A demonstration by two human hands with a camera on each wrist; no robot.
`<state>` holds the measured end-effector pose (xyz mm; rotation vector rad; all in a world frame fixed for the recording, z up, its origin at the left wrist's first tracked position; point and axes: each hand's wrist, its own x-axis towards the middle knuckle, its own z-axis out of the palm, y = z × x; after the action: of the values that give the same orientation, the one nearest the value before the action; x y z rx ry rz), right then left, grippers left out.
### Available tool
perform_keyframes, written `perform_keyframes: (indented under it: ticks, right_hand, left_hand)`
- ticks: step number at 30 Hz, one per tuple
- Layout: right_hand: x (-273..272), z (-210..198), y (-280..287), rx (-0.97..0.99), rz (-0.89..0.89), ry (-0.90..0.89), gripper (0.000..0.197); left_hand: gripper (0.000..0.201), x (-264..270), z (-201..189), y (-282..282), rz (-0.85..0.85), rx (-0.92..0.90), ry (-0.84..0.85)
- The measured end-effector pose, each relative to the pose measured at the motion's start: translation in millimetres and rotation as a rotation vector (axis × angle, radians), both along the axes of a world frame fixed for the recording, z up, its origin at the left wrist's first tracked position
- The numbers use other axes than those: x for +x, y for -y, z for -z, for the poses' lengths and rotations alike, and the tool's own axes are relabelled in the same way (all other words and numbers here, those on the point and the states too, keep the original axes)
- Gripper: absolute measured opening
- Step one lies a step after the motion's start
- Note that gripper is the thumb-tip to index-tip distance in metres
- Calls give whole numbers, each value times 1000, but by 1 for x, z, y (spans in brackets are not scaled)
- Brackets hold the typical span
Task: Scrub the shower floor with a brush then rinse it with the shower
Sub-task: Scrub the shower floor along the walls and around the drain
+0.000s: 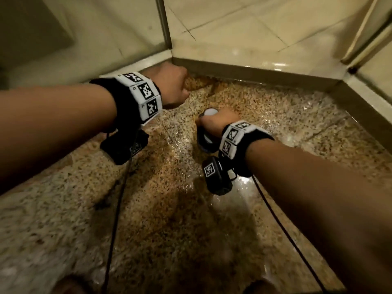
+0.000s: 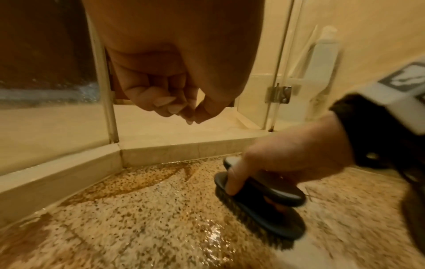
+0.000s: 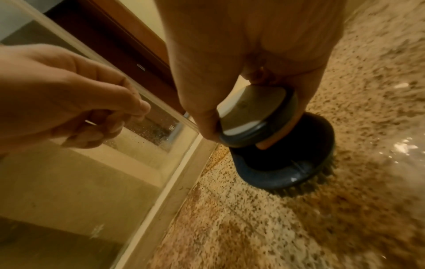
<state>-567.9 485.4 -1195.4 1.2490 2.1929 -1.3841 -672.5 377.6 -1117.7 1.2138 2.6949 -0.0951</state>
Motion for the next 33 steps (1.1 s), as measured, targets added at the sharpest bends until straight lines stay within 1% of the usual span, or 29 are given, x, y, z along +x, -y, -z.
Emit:
perform_keyframes:
  ticks: [2, 4, 7, 10, 14, 17, 19, 20, 22, 25, 27, 29, 31, 33]
  right_hand:
    - [5, 8, -4, -52, 74, -27, 74]
    - [10, 10, -11, -94, 127, -48, 79]
    - [6, 12, -19, -163, 172, -39, 84]
    - [-14, 15, -26, -158, 203, -53, 87]
    - [-41, 28, -35, -134, 273, -65, 85]
    - [-56, 44, -38, -39, 339, -8, 86]
    - [-67, 52, -40, 5, 358, 26, 82]
    - [-71, 55, -41, 19, 371, 41, 80]
    - [-80, 57, -40, 67, 421, 85, 78]
    - [-95, 61, -38, 174, 430, 146, 81]
    - [-103, 58, -38, 211, 413, 190, 83]
    - [-109, 52, -39, 241, 427, 239, 73]
    - [-112, 42, -40, 263, 394, 267, 68]
    - [-110, 36, -43, 307, 335, 282, 67]
  left_hand:
    - [18, -3, -8, -5, -60, -2, -8]
    - [23, -3, -14, -11, -112, -23, -13]
    - [25, -5, -14, -21, -121, -78, -21]
    - [20, -11, 6, -35, -75, -111, -57]
    - [30, -33, 36, -52, -47, -126, 4]
    - [28, -77, 55, -57, 15, -124, 48]
    - [25, -108, 64, -59, 53, -112, 80]
    - [25, -120, 68, -62, 65, -86, 103]
    - [27, -139, 76, -74, 94, 25, 177]
    - [26, -143, 85, -99, 124, 168, 338]
    - [25, -136, 90, -117, 201, 213, 413]
    - [24, -129, 94, -133, 296, 265, 467]
    - [25, -120, 99, -143, 322, 318, 509]
    - [24, -110, 105, -149, 325, 349, 539]
